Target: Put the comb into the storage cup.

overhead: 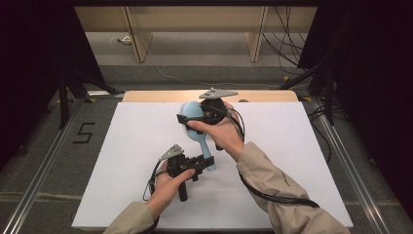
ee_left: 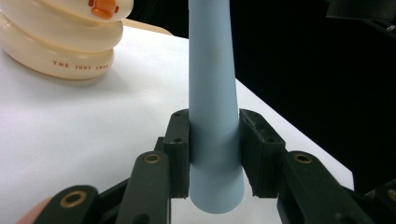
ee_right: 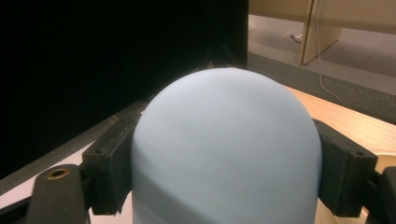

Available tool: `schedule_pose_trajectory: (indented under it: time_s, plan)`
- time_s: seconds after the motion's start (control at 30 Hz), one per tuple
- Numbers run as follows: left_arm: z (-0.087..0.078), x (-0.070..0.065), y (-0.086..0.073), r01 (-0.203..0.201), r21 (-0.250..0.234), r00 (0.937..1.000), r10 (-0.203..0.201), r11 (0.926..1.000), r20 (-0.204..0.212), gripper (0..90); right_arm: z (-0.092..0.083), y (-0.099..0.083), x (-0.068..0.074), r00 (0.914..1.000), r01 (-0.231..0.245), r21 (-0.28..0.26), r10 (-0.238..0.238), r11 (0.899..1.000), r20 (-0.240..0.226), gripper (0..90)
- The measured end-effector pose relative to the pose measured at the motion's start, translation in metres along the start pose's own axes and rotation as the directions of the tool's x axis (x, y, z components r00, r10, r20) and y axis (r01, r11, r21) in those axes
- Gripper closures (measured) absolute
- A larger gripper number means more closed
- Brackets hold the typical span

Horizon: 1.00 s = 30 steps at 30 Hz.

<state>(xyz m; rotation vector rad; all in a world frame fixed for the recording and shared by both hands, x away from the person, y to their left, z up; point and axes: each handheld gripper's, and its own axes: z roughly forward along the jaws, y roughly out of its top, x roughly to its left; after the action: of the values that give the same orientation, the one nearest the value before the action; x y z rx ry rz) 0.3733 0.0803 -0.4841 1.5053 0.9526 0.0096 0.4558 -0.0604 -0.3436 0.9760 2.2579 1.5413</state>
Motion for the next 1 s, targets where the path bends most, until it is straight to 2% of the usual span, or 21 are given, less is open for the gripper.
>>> schedule_pose_trajectory:
  time_s: [0.37,1.0]
  plan:
    - [-0.0008,-0.0004,0.0011,-0.018,-0.003,0.9998,0.018,0.9998,-0.012,65.0,-0.0016,-0.0005,0.0024,0.9999,0.011,-0.025,-0.011,1.000,0.002,20.5]
    - [-0.0020,-0.0004,0.0020,-0.069,0.003,0.9961,0.069,0.9976,-0.056,64.5,-0.0068,0.0010,0.0075,0.9992,0.039,-0.024,-0.039,0.999,-0.003,20.8]
